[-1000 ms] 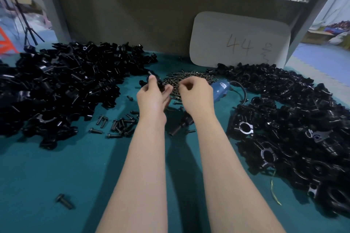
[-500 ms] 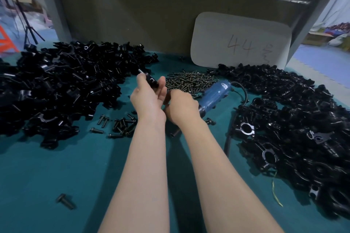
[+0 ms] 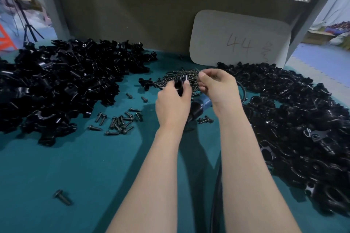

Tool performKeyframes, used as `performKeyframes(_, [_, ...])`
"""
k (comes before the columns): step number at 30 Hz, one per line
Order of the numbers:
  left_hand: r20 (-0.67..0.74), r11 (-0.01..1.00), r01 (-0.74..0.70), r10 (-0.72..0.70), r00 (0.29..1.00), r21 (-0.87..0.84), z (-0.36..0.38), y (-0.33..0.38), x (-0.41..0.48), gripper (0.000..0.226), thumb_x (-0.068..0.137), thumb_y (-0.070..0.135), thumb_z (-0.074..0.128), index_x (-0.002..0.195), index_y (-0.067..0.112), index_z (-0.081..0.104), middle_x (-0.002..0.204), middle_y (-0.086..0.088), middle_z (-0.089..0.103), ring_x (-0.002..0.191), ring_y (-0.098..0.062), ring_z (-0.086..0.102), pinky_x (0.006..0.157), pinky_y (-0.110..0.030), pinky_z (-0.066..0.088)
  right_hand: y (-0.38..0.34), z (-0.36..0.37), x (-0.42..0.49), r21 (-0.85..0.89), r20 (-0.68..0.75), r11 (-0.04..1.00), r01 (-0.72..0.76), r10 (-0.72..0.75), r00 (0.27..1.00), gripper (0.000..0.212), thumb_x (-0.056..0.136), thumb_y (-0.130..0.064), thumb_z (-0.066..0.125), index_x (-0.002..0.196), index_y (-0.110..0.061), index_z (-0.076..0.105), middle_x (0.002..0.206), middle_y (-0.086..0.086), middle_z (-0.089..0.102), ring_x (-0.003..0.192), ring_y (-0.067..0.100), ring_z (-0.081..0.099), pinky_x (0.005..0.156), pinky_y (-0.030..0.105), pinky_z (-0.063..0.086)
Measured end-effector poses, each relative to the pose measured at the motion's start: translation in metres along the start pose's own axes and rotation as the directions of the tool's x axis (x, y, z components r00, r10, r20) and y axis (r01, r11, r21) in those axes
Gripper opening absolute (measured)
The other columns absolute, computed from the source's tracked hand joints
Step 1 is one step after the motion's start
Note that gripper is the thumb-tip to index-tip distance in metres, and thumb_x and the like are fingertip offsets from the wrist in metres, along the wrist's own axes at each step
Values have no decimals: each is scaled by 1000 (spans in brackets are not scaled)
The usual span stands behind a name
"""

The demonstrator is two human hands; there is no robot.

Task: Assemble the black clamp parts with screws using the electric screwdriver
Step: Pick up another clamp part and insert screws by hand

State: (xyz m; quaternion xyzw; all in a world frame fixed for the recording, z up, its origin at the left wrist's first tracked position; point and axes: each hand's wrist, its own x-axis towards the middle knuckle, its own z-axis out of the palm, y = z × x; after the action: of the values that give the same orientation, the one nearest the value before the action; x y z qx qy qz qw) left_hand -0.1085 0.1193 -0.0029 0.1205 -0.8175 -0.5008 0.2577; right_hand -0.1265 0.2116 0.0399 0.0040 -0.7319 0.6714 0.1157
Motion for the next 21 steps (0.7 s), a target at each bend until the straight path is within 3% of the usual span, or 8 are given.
performKeyframes(2, [14, 999, -2, 2, 1000, 47, 0, 1, 0, 38, 97, 47, 44, 95, 13, 60, 82, -5, 70, 80, -25, 64, 71, -39, 50, -3, -2, 0, -139, 45, 989, 59, -53, 998, 15, 88, -11, 64, 79, -22, 63, 74, -4, 64, 66, 6, 58, 74, 24, 52])
performKeyframes(7, [31, 992, -8, 4, 1000, 125, 2, 6, -2, 39, 95, 51, 45, 91, 13, 56, 87, -7, 67, 81, -31, 62, 68, -38, 49, -11, -6, -2, -438, 129, 882, 174, -130, 983, 10, 86, -16, 67, 79, -23, 66, 75, -14, 62, 75, 4, 58, 73, 19, 46])
performKeyframes(12, [62, 991, -38, 30, 998, 127, 1, 7, -3, 38, 96, 50, 45, 85, 14, 50, 86, -8, 65, 81, -34, 60, 64, -37, 42, -14, -7, -3, -510, 141, 844, 168, -110, 984, 8, 87, -16, 66, 83, -22, 66, 73, -15, 58, 71, 0, 53, 71, 19, 41])
performKeyframes(16, [135, 987, -91, 73, 988, 136, 2, 8, -3, 37, 97, 46, 44, 104, 12, 52, 95, -12, 66, 87, -37, 59, 69, -40, 45, -15, -7, -2, -530, 125, 833, 161, -110, 986, 8, 88, -17, 65, 83, -23, 65, 70, -15, 56, 67, -1, 51, 58, 14, 39])
performKeyframes(21, [185, 995, -80, 70, 980, 52, 2, 10, -2, 33, 96, 41, 50, 111, 12, 52, 95, -8, 64, 88, -33, 60, 74, -43, 51, -14, -5, -1, -558, 124, 812, 170, -121, 985, 7, 88, -18, 65, 84, -24, 64, 70, -16, 55, 68, -1, 50, 59, 11, 34])
